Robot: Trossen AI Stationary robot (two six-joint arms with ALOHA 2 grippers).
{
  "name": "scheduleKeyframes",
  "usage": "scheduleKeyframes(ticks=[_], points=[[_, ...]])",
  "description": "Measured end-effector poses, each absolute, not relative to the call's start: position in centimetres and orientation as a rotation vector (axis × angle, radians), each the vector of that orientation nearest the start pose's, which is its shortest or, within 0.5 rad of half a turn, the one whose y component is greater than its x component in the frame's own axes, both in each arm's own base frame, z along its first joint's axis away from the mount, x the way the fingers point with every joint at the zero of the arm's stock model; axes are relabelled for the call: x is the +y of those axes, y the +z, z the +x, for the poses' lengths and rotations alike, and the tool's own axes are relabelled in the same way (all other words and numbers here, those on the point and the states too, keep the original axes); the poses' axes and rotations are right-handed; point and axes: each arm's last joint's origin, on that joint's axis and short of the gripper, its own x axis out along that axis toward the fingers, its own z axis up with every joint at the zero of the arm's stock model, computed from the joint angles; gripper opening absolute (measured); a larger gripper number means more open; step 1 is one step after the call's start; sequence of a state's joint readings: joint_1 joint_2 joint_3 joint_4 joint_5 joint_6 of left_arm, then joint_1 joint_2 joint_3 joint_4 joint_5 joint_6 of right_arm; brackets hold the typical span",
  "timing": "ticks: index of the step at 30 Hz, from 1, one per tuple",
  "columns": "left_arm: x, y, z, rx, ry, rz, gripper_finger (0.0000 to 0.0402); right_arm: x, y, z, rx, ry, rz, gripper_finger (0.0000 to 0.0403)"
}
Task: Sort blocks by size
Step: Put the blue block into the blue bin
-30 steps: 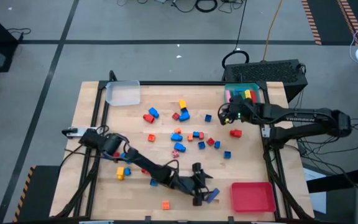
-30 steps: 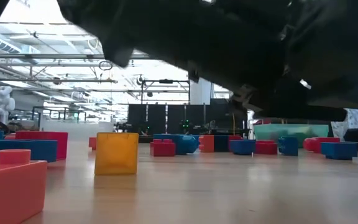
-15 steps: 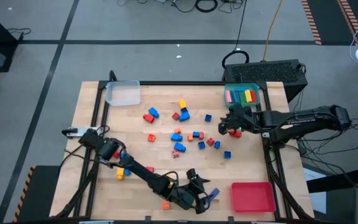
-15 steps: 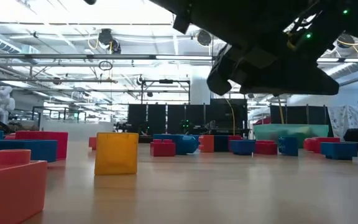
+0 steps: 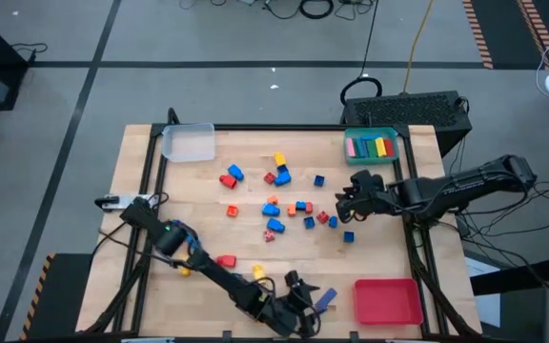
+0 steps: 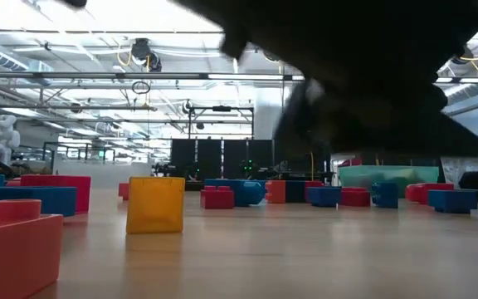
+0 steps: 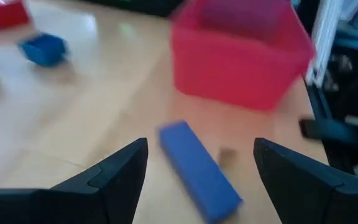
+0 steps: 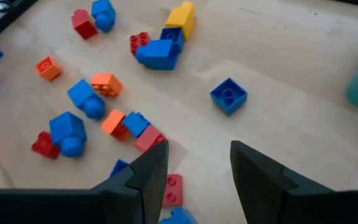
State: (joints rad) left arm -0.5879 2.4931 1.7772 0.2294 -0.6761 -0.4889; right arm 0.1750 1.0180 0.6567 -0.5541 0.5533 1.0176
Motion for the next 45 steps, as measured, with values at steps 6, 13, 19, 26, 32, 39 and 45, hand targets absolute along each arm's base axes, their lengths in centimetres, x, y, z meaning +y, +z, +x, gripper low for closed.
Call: scheduleKeyframes(ticks=[6,13,19,26,32,39,45], points=[[-29.4,9.3,47.1,0.438,0.210,-0.125,0.0294,2.8,22.4,18.6,0.592,-0.701,0.622,0.0160],[-29.1,9.1,47.4,0.470,0.278,-0.143,0.0294,3.7,22.3,18.2,0.588,-0.702,0.601,0.0160],[-28.3,8.5,47.2,0.525,0.332,-0.180,0.0282,4.0,22.3,18.1,0.589,-0.691,0.593,0.0160],[-28.0,8.4,47.3,0.543,0.328,-0.177,0.0204,3.9,22.3,18.1,0.589,-0.692,0.593,0.0160],[-27.2,8.5,47.9,0.586,0.282,-0.180,0.0134,3.9,22.3,18.1,0.589,-0.691,0.593,0.0160],[-26.3,8.8,48.3,0.632,0.244,-0.145,0.0113,3.9,22.2,18.0,0.621,-0.688,0.561,0.0160],[-24.4,11.1,48.4,0.707,0.227,-0.065,0.0113,4.0,21.8,17.4,0.725,-0.646,0.446,0.0160]])
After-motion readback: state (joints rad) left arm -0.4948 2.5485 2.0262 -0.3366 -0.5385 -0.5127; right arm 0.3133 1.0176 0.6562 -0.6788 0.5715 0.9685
